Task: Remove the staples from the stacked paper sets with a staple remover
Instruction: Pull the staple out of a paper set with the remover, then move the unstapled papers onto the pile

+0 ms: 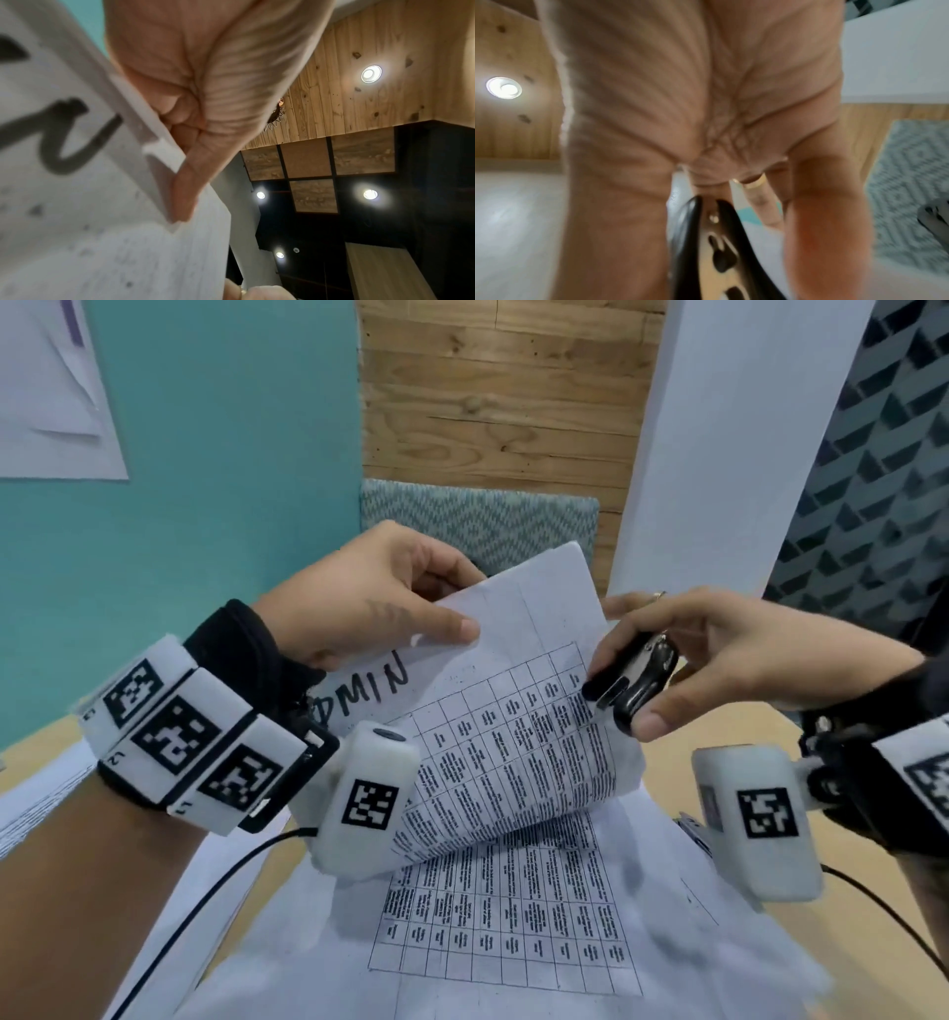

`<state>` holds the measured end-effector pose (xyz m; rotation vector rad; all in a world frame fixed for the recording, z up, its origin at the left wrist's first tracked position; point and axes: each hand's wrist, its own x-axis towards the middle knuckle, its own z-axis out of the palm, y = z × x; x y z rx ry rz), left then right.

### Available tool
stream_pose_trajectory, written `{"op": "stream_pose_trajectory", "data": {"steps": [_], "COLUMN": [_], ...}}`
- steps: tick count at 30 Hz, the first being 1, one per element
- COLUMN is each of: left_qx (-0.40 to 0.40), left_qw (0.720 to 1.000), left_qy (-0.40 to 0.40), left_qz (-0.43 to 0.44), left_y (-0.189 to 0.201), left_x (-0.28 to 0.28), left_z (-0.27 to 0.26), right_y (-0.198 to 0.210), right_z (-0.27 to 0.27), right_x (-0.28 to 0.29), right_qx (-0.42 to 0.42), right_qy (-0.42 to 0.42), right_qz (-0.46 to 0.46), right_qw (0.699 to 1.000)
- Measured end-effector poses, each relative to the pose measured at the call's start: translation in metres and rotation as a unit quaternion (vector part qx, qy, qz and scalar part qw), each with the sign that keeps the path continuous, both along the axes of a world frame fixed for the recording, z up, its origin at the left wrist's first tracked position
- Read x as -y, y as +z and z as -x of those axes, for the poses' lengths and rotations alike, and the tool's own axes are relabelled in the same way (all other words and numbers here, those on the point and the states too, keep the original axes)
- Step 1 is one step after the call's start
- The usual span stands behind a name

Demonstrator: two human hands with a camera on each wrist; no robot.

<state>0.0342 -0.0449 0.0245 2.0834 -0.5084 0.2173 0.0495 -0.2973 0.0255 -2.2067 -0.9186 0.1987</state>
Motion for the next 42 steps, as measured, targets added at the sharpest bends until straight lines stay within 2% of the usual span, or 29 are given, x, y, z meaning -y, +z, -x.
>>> {"op": "stream_pose_trajectory", "data": {"steps": [9, 11, 13, 15, 17, 20, 22, 25, 27, 31, 33, 36, 37, 40, 42], "left_qx": [-0.008, 0.007, 0.019, 0.014, -0.018, -0.089, -0.089, -0.028, 0.039, 0.151, 0.17, 0.117, 0.091, -0.085, -0.227], "left_qw": [0.994, 0.995, 0.998, 1.0, 0.999, 0.995, 0.99, 0.986, 0.98, 0.963, 0.955, 0.939, 0.937, 0.936, 0.931], "left_qy": [-0.108, -0.094, -0.045, 0.01, 0.025, -0.037, -0.062, -0.037, 0.012, 0.08, 0.164, 0.302, 0.323, 0.339, 0.286], "left_qz": [-0.017, -0.028, -0.026, -0.026, -0.039, 0.022, 0.086, 0.16, 0.195, 0.209, 0.18, 0.114, 0.095, 0.034, 0.009], "left_y": [0.017, 0.019, 0.022, 0.021, 0.012, -0.017, -0.036, -0.049, -0.039, 0.016, 0.042, 0.067, 0.069, 0.055, 0.025], "left_x": [0.008, 0.004, -0.017, -0.048, -0.074, -0.082, -0.072, -0.058, -0.06, -0.088, -0.118, -0.164, -0.166, -0.187, -0.204], "left_z": [0.013, 0.015, 0.013, 0.009, 0.006, 0.003, 0.002, -0.008, -0.013, -0.006, -0.002, 0.003, 0.004, -0.006, -0.004], "right_y": [-0.003, -0.001, 0.003, 0.008, 0.011, 0.012, 0.012, 0.01, 0.009, 0.01, 0.009, -0.002, -0.007, -0.018, -0.021], "right_z": [0.004, 0.005, 0.006, 0.006, 0.006, 0.007, 0.007, 0.003, 0.0, -0.006, -0.01, -0.014, -0.015, -0.015, -0.014], "right_x": [-0.013, -0.013, -0.009, -0.003, 0.002, 0.002, 0.0, 0.0, 0.001, 0.004, 0.003, -0.006, -0.01, -0.022, -0.027], "right_qx": [-0.015, -0.002, 0.013, 0.03, 0.04, 0.044, 0.045, 0.042, 0.045, 0.042, 0.024, -0.018, -0.029, -0.032, -0.019], "right_qy": [0.031, 0.026, 0.015, 0.002, -0.008, -0.022, -0.031, -0.037, -0.038, -0.034, -0.026, -0.018, -0.016, -0.003, 0.005], "right_qz": [-0.04, -0.055, -0.074, -0.1, -0.136, -0.189, -0.214, -0.233, -0.243, -0.299, -0.299, -0.247, -0.222, -0.157, -0.13], "right_qw": [0.999, 0.998, 0.997, 0.995, 0.99, 0.981, 0.975, 0.971, 0.968, 0.953, 0.953, 0.969, 0.974, 0.987, 0.991]}}
